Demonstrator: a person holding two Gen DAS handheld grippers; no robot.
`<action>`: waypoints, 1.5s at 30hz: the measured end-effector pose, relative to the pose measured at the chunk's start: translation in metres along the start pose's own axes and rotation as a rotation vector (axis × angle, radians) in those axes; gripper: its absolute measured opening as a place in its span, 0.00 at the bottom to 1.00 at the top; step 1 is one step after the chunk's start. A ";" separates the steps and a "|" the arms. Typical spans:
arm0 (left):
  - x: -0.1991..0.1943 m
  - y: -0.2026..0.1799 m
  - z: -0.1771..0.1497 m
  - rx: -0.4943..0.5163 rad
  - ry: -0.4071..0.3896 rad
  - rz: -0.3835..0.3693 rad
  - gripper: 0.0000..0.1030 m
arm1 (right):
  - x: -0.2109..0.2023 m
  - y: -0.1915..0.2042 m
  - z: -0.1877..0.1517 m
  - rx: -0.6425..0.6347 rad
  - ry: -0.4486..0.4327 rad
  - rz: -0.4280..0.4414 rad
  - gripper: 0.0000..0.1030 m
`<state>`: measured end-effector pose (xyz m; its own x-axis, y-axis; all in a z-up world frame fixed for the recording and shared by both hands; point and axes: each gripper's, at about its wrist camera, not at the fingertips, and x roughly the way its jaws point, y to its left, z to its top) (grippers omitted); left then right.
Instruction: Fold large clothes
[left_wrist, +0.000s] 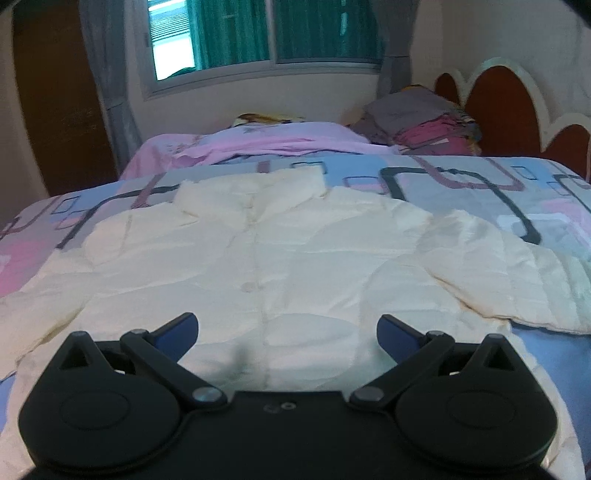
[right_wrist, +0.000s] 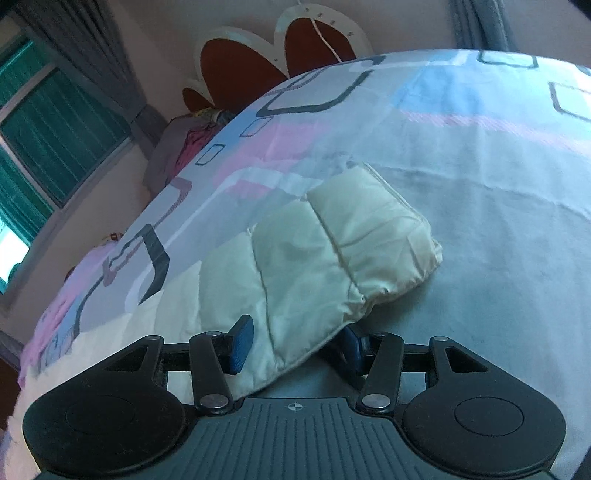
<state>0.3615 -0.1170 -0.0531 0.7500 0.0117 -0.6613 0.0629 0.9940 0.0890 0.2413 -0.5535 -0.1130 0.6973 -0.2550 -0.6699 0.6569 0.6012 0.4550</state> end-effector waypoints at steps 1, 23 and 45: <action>-0.001 0.004 0.001 -0.010 0.002 0.013 1.00 | 0.004 0.002 0.002 -0.013 0.002 -0.009 0.29; -0.010 0.137 -0.017 -0.139 0.011 0.002 0.97 | -0.045 0.258 -0.091 -0.713 -0.145 0.298 0.07; -0.006 0.255 -0.038 -0.314 0.016 -0.183 0.99 | -0.028 0.411 -0.336 -1.123 0.102 0.525 0.65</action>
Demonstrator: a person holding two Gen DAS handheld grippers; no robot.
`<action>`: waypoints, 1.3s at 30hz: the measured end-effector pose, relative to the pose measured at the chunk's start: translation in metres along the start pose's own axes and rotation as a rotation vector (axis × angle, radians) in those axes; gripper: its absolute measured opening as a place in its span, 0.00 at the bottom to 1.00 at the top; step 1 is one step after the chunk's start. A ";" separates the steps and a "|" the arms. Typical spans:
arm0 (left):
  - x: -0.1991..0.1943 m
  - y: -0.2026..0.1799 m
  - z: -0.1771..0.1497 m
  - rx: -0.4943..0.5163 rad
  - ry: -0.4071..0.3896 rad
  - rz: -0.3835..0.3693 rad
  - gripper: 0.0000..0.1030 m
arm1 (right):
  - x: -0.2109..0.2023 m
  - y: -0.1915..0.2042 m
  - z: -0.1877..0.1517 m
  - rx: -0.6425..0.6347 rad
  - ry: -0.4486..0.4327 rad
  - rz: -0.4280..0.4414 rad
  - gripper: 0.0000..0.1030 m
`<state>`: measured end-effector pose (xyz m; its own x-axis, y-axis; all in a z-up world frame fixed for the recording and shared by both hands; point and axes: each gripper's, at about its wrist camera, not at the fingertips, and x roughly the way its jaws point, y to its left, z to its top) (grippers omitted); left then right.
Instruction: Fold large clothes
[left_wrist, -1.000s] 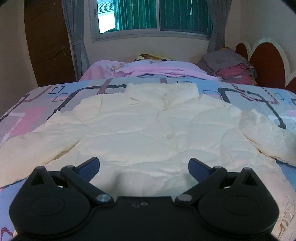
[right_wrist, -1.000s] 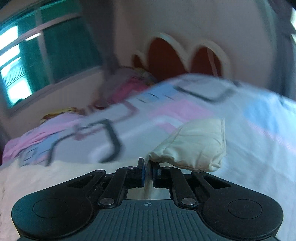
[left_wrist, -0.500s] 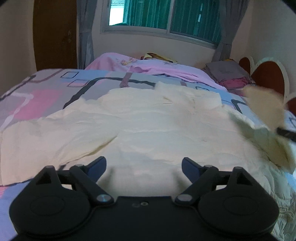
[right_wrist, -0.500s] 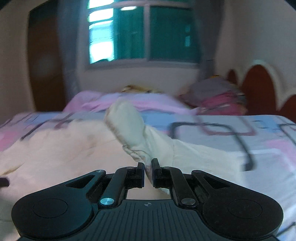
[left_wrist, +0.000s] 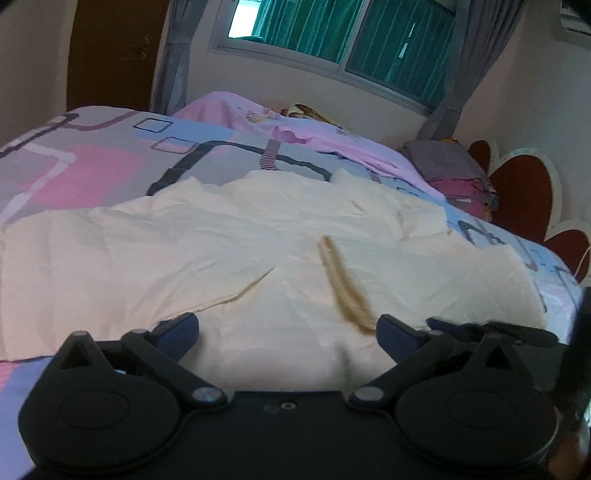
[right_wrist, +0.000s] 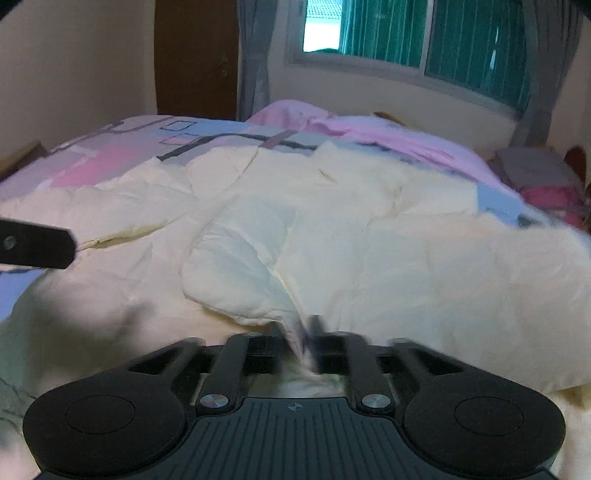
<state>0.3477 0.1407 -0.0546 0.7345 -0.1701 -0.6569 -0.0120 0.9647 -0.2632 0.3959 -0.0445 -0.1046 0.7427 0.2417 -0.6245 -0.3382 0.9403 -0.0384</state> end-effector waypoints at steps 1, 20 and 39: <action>0.005 -0.001 0.001 -0.007 0.007 -0.019 0.98 | -0.016 -0.004 -0.005 0.002 -0.043 -0.014 0.88; 0.081 -0.021 0.022 -0.040 -0.006 -0.161 0.06 | -0.068 -0.205 -0.042 0.482 0.034 -0.295 0.27; 0.055 -0.044 0.022 0.139 -0.127 0.098 0.68 | -0.053 -0.233 -0.018 0.409 0.002 -0.245 0.27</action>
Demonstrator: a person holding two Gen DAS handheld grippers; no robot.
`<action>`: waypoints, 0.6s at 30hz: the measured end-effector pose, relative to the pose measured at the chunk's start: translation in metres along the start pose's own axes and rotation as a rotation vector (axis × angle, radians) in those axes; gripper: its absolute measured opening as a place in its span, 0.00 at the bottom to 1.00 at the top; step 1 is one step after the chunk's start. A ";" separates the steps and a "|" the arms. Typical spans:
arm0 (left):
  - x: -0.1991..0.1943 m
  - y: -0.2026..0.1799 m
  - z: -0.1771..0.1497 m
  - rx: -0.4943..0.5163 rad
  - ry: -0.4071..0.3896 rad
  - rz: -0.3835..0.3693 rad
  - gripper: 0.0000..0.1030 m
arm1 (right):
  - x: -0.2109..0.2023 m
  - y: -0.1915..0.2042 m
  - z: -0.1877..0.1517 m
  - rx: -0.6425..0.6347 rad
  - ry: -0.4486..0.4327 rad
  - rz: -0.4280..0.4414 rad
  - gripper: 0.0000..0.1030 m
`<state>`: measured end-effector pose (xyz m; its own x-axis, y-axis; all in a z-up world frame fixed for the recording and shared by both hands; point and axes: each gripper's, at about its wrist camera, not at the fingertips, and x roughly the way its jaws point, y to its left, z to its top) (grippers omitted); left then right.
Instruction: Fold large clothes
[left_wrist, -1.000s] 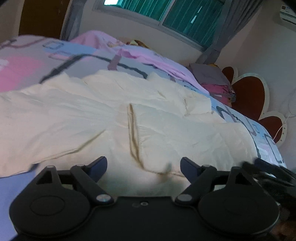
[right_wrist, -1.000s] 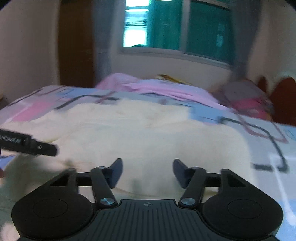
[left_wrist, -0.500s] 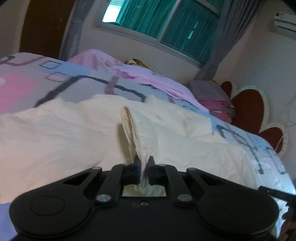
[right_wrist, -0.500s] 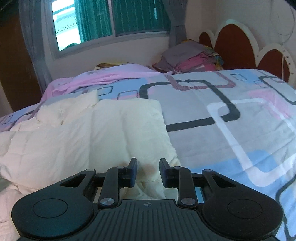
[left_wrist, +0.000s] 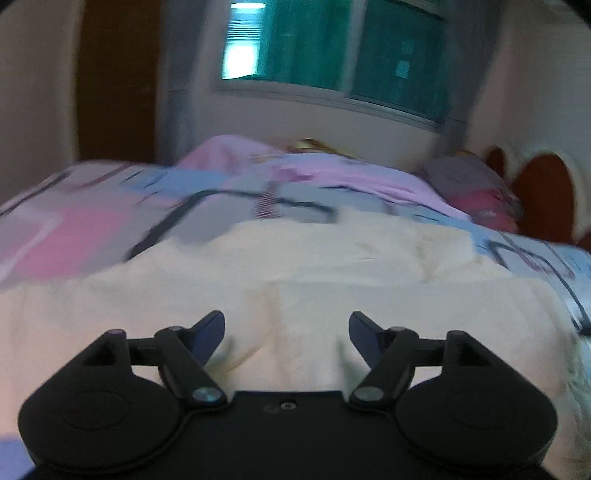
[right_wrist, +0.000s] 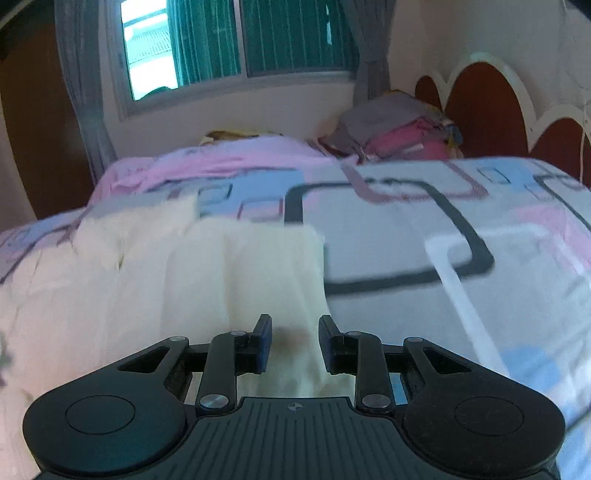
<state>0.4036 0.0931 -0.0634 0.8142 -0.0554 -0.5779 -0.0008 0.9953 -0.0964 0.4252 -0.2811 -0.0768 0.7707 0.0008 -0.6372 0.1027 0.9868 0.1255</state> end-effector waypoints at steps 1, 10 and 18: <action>0.007 -0.010 0.005 0.028 0.005 -0.021 0.68 | 0.007 0.004 0.007 -0.015 -0.006 0.009 0.27; 0.084 -0.044 0.005 0.153 0.126 -0.049 0.71 | 0.093 -0.001 0.037 -0.058 0.095 -0.002 0.27; 0.089 -0.036 -0.008 0.152 0.143 -0.060 0.76 | 0.106 -0.008 0.026 -0.092 0.126 0.014 0.27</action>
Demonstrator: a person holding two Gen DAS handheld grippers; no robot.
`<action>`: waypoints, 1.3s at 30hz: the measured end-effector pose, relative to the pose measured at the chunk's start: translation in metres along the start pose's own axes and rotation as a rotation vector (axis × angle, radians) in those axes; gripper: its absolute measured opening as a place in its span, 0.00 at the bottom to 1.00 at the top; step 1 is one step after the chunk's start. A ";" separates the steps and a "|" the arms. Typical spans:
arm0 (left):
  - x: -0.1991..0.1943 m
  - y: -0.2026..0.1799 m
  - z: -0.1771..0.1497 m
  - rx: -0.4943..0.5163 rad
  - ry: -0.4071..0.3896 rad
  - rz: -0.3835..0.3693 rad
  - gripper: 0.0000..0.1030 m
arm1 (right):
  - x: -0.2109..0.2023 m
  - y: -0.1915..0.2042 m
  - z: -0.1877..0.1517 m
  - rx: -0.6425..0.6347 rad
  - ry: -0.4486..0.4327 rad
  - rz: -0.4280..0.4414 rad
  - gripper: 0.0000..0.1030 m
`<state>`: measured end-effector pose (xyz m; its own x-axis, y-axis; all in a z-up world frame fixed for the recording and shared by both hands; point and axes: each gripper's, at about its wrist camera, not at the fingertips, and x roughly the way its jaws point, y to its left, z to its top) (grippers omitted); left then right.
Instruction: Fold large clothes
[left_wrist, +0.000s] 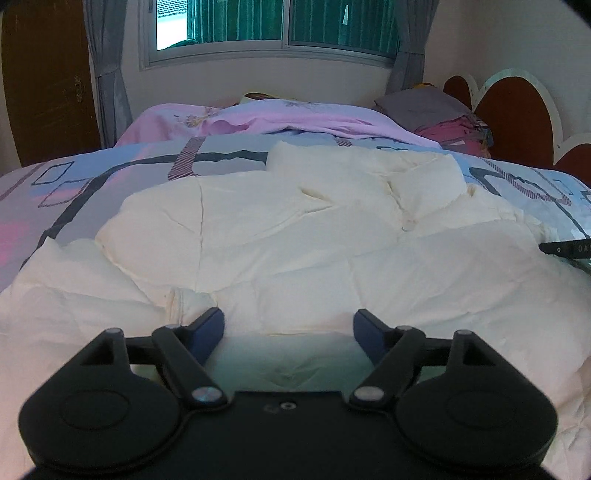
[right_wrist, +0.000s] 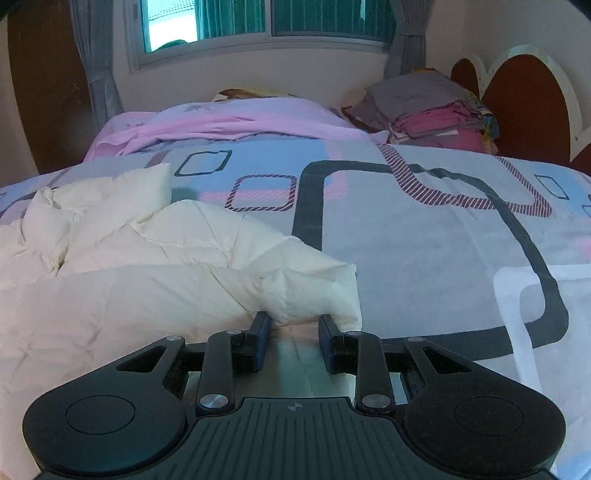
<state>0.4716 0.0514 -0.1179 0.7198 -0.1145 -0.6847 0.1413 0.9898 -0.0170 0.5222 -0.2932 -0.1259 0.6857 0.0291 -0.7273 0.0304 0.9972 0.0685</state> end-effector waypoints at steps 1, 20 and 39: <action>-0.003 -0.002 0.002 0.004 0.004 0.012 0.75 | -0.005 0.002 0.002 -0.005 0.001 -0.014 0.28; -0.038 -0.030 -0.033 0.025 0.013 -0.005 0.82 | -0.077 0.033 -0.058 -0.040 0.003 -0.033 0.66; -0.182 0.188 -0.149 -0.684 -0.071 0.307 0.62 | -0.147 0.041 -0.087 0.062 -0.060 -0.039 0.66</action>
<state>0.2653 0.2712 -0.1050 0.7041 0.1931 -0.6834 -0.5099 0.8072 -0.2972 0.3594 -0.2501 -0.0753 0.7251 -0.0155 -0.6885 0.1018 0.9912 0.0849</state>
